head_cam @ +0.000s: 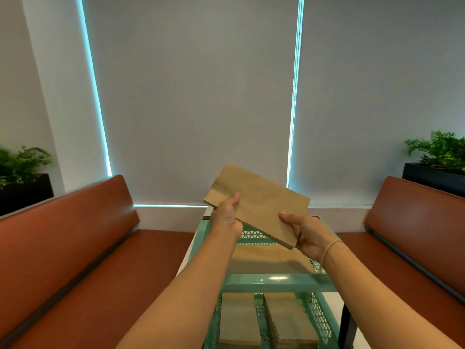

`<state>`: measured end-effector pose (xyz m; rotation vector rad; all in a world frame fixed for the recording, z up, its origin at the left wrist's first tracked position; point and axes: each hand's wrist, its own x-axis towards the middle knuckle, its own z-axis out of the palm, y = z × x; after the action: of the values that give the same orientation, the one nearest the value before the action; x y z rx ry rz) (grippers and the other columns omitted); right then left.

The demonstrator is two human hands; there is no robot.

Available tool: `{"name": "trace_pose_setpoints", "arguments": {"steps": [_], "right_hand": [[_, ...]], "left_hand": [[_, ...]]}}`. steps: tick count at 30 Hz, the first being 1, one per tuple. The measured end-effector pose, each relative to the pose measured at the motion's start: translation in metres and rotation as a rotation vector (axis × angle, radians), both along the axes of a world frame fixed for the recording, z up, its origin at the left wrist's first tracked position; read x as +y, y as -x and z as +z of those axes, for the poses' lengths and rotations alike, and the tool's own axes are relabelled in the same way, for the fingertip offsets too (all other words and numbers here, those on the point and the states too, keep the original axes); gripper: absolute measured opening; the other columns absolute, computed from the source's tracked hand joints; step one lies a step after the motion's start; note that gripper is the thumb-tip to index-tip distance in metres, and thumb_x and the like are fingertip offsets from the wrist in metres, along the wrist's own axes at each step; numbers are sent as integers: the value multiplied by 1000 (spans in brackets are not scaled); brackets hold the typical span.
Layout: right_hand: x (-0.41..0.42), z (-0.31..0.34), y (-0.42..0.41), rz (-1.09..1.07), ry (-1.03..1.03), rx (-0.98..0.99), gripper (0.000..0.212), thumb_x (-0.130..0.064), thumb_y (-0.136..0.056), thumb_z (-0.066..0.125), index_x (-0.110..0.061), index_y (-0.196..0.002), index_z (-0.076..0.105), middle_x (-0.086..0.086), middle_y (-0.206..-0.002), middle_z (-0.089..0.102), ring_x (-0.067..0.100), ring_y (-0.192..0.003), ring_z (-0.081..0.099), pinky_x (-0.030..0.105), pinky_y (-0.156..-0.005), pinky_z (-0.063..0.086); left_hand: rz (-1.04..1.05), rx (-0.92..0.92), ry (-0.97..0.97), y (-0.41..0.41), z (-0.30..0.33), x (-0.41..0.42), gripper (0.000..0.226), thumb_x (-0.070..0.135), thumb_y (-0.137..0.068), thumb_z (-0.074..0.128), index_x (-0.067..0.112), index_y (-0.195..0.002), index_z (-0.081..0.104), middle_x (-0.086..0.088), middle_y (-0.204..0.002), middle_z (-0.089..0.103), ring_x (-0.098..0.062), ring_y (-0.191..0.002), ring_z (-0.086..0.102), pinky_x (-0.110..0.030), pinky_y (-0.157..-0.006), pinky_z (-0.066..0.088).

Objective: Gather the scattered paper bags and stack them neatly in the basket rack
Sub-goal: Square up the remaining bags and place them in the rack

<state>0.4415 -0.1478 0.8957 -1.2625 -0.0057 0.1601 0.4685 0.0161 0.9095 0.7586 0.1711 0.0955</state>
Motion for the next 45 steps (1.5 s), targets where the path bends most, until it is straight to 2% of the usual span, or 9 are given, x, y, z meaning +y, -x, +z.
{"name": "trace_pose_setpoints", "arguments": {"steps": [7, 10, 14, 18, 24, 29, 36, 40, 45], "right_hand": [[-19, 0, -16, -160, 440, 109, 24, -4, -83, 66, 6, -102, 55, 16, -89, 63, 29, -75, 63, 39, -71, 56], [-17, -11, -17, -125, 692, 162, 31, -14, -78, 73, 5, -98, 59, 18, -108, 62, 33, -98, 61, 44, -94, 49], [-9, -18, -15, -64, 1009, 166, 38, -26, -84, 67, 3, -108, 60, 8, -96, 57, 19, -87, 53, 30, -89, 46], [-7, -20, -15, -73, 1135, 188, 30, -31, -87, 63, -4, -97, 57, 8, -94, 56, 20, -90, 54, 30, -93, 48], [-2, -16, -11, 32, 1203, 210, 29, -36, -92, 55, -11, -107, 55, 4, -84, 54, 13, -67, 45, 18, -59, 40], [-7, -20, -14, 8, 862, 335, 30, -25, -81, 70, -4, -88, 51, 12, -98, 56, 28, -99, 57, 34, -94, 47], [-15, -18, -14, 23, 641, 301, 16, -4, -78, 69, -3, -87, 55, 16, -88, 62, 31, -77, 60, 39, -73, 53], [-26, -2, -11, 82, 481, 124, 17, 13, -78, 60, -1, -88, 62, 16, -81, 66, 31, -72, 61, 38, -62, 52], [-35, 3, -9, 42, 326, -96, 36, 22, -73, 56, 0, -100, 62, 15, -87, 70, 31, -81, 64, 38, -67, 58]], "left_hand": [[-21, 239, -647, 5, -14, 36, 15, -11, -79, 61, 1, -77, 54, -14, -92, 58, -27, -82, 59, -41, -80, 52], [-150, 333, -1114, 11, -22, 40, 38, 4, -75, 74, -4, -109, 58, -14, -119, 57, -30, -110, 56, -41, -98, 47], [-253, 361, -1626, 17, -26, 31, 70, 28, -81, 72, -1, -135, 40, -15, -139, 46, -31, -126, 45, -35, -102, 42], [-342, 409, -1865, 17, -34, 22, 68, 42, -85, 65, 5, -136, 40, -11, -138, 46, -27, -125, 46, -33, -103, 41], [-408, 438, -2071, 13, -48, 11, 69, 49, -87, 58, 6, -138, 41, -10, -134, 52, -26, -121, 51, -38, -104, 42], [-364, 445, -2101, 9, -52, 7, 69, 46, -85, 62, 4, -136, 40, -11, -133, 50, -27, -119, 51, -38, -102, 44], [-272, 445, -1951, 9, -55, 9, 73, 41, -82, 66, 4, -138, 37, -13, -138, 42, -30, -125, 44, -39, -104, 42], [-203, 374, -1404, 4, -55, 14, 90, 26, -73, 79, -2, -142, 29, -15, -139, 43, -32, -126, 45, -41, -105, 41], [-24, 126, -825, 7, -44, 22, 62, -8, -69, 75, 5, -125, 51, -9, -122, 61, -29, -117, 54, -39, -100, 46]]}}
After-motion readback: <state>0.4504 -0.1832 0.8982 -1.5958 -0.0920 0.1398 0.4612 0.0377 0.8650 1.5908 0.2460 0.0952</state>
